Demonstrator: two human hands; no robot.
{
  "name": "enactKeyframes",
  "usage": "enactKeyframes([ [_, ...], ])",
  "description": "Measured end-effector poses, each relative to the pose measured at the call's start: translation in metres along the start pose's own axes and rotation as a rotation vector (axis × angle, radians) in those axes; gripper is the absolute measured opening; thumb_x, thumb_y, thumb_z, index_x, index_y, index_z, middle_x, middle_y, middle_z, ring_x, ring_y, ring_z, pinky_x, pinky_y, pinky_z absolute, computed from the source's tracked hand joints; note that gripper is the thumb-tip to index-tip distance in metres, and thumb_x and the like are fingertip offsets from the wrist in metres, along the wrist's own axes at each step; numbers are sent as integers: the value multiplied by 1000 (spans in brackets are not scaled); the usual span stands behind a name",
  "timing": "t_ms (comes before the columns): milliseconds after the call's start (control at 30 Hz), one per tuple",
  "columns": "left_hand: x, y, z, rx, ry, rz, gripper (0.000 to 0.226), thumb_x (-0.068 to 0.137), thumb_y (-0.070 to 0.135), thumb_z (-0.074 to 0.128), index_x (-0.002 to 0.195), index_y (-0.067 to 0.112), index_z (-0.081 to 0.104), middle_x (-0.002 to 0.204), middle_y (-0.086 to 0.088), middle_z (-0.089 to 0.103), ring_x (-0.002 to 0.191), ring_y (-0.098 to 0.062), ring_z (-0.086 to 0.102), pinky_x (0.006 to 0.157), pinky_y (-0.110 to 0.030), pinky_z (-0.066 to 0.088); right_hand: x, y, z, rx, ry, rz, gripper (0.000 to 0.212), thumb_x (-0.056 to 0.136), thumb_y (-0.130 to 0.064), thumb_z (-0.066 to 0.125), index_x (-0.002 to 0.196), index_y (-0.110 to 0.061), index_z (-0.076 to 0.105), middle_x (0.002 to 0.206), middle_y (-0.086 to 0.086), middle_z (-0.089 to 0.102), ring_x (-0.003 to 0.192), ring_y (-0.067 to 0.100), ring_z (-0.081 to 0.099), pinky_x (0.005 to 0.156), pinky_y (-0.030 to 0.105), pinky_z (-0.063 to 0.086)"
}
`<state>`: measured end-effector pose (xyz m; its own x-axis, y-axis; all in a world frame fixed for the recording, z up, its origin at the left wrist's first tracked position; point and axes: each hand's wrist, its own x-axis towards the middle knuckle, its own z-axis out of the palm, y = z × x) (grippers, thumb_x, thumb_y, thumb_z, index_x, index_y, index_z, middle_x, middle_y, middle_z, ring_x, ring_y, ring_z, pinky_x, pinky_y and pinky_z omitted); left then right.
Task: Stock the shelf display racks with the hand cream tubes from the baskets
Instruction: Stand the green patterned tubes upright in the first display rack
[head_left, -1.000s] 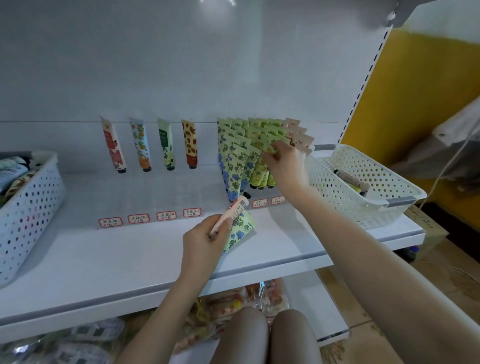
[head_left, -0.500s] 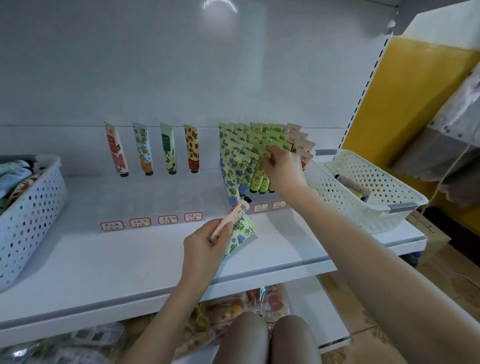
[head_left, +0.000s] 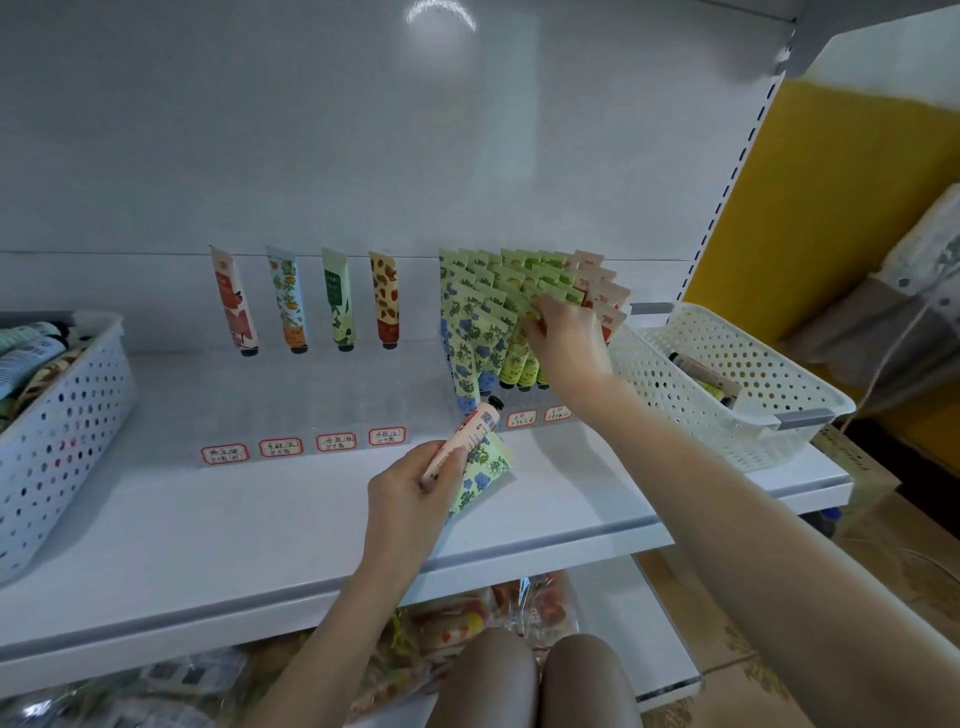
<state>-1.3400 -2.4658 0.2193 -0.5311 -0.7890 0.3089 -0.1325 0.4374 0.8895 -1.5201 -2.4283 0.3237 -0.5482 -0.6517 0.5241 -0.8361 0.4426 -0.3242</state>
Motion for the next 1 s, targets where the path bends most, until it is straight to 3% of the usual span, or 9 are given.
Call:
enactKeyframes([
  [200,1,-1,0,6,7,20,18,90,24,59,96,12,72,72,-3,68,67,-22,61,46,-21,36,1,-3,-2,3,-25,-9,19,94,-3,44,77,-3,51,59,7,42,57,22,42,52,28,34],
  [433,0,-1,1,1,8,8,18,89,25,59,96,13,72,70,0,66,67,-20,61,49,-25,39,8,-7,-4,-27,-89,37,21,96,-6,41,97,5,59,81,21,62,65,26,51,58,33,43],
  [567,-1,-1,1,3,9,36,18,89,23,60,93,10,71,64,0,64,74,-17,55,46,-19,35,9,-6,-3,-49,-111,56,20,96,-6,41,97,4,58,77,17,58,66,27,52,57,34,43],
  [1000,-1,-1,0,5,-3,18,19,89,25,59,95,12,71,71,-2,68,67,-20,62,47,-26,39,13,-8,0,-130,-132,94,19,90,8,40,98,1,55,75,12,52,64,25,49,47,26,33],
])
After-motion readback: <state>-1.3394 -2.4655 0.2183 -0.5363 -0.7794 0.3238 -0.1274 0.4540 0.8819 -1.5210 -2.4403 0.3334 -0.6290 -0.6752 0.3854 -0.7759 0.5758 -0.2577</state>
